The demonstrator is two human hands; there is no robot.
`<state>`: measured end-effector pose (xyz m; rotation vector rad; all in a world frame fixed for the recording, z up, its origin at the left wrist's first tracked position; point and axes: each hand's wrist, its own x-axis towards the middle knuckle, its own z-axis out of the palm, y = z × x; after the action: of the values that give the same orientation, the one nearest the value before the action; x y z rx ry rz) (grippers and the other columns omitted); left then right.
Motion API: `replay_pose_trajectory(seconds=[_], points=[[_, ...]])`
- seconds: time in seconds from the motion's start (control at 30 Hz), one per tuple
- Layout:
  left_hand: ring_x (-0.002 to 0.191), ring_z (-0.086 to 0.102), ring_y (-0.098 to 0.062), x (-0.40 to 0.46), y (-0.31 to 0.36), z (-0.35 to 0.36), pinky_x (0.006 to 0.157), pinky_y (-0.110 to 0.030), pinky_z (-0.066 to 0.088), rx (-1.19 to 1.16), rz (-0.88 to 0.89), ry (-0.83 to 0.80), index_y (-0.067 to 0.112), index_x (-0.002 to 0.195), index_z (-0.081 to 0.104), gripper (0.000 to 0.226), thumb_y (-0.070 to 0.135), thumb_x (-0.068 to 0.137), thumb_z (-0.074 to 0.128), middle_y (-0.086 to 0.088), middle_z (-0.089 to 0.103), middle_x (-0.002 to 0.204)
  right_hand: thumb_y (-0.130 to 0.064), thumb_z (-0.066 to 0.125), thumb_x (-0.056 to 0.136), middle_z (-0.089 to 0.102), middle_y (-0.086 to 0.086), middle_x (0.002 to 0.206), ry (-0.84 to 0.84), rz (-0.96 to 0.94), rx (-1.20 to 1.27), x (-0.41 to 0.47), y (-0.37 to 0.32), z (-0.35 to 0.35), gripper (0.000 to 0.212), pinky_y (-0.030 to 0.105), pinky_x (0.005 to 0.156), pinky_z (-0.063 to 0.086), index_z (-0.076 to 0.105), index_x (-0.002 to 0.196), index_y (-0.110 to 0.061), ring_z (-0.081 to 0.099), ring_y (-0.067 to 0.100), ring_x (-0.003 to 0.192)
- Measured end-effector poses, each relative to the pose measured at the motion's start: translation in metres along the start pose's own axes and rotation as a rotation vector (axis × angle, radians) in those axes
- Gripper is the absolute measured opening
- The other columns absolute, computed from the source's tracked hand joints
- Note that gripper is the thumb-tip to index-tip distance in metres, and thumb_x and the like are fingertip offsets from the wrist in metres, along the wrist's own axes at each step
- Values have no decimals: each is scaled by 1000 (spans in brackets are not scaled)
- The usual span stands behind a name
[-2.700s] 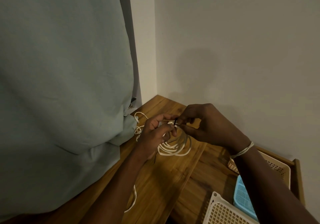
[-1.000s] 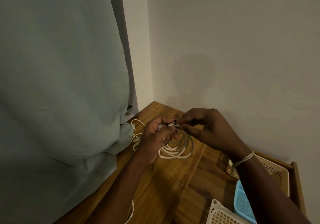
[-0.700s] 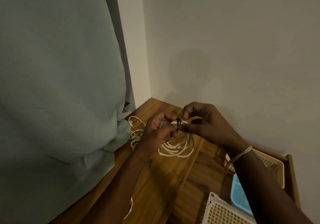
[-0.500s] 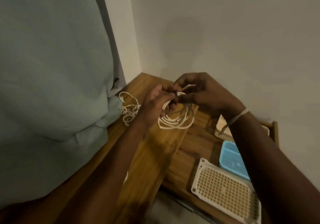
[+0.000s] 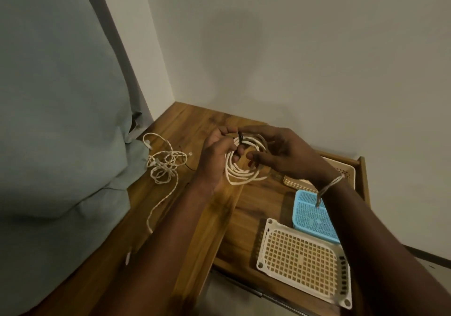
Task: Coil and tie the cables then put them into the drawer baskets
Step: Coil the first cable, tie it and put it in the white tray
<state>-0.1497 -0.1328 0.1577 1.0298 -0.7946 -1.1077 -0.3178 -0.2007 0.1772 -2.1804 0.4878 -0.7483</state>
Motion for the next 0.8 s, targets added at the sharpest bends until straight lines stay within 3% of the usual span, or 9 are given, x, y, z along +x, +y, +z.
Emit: replay_pose_trajectory(seconds=[0.1, 0.2, 0.33, 0.43, 0.5, 0.57, 0.67, 0.8], points=[[51, 46, -11, 7, -18, 11, 46, -23, 38, 90, -25, 25, 7, 106, 58, 34, 13, 73, 51, -4, 53, 61, -10, 65, 95, 72, -3, 116, 79, 49, 18, -12, 15, -1, 42, 38, 82, 61, 59, 136, -15, 72, 16, 98], [50, 42, -7, 13, -40, 35, 44, -21, 34, 103, -18, 104, 8, 93, 55, 14, 14, 83, 49, 1, 48, 62, -9, 56, 101, 72, -7, 112, 170, 113, 37, -26, 31, 6, 35, 24, 76, 54, 60, 135, -16, 70, 9, 91], [57, 44, -11, 19, -87, 59, 45, -21, 37, 200, -98, 177, 5, 92, 54, 11, 14, 91, 48, -4, 49, 69, -13, 54, 103, 71, -5, 114, 271, 246, 40, -59, 70, 11, 32, 30, 80, 55, 61, 133, -20, 70, 12, 93], [62, 50, -13, 22, -134, 65, 56, -28, 41, 349, -275, 34, 13, 94, 56, 9, 19, 88, 52, 0, 55, 70, -20, 54, 102, 70, -6, 117, 270, 369, 26, -96, 110, 10, 31, 35, 87, 56, 59, 133, -22, 68, 13, 102], [71, 59, -12, 25, -175, 67, 62, -31, 48, 442, -430, -69, 18, 103, 55, 21, 19, 83, 60, 0, 64, 84, -24, 55, 102, 69, -6, 119, 286, 487, 38, -127, 140, 12, 30, 34, 92, 55, 57, 132, -24, 66, 11, 107], [82, 65, -16, 26, -218, 66, 68, -37, 55, 517, -569, -160, 26, 109, 51, 36, 21, 77, 66, -5, 66, 105, -26, 55, 101, 71, -4, 106, 297, 616, 90, -158, 169, 16, 24, 35, 84, 57, 56, 125, -25, 70, 10, 93], [87, 67, -19, 18, -283, 66, 67, -35, 56, 552, -742, -302, 27, 122, 45, 44, 13, 86, 67, -6, 64, 116, -26, 55, 101, 72, -1, 95, 243, 801, 129, -207, 217, 27, 17, 37, 74, 57, 54, 118, -25, 70, 8, 76], [88, 66, -20, -6, -358, 68, 78, -43, 57, 669, -737, -438, 22, 126, 49, 43, 9, 88, 62, -7, 65, 118, -16, 62, 98, 70, 2, 94, 249, 962, 144, -265, 264, 50, 9, 33, 78, 51, 57, 104, -17, 65, 3, 82]])
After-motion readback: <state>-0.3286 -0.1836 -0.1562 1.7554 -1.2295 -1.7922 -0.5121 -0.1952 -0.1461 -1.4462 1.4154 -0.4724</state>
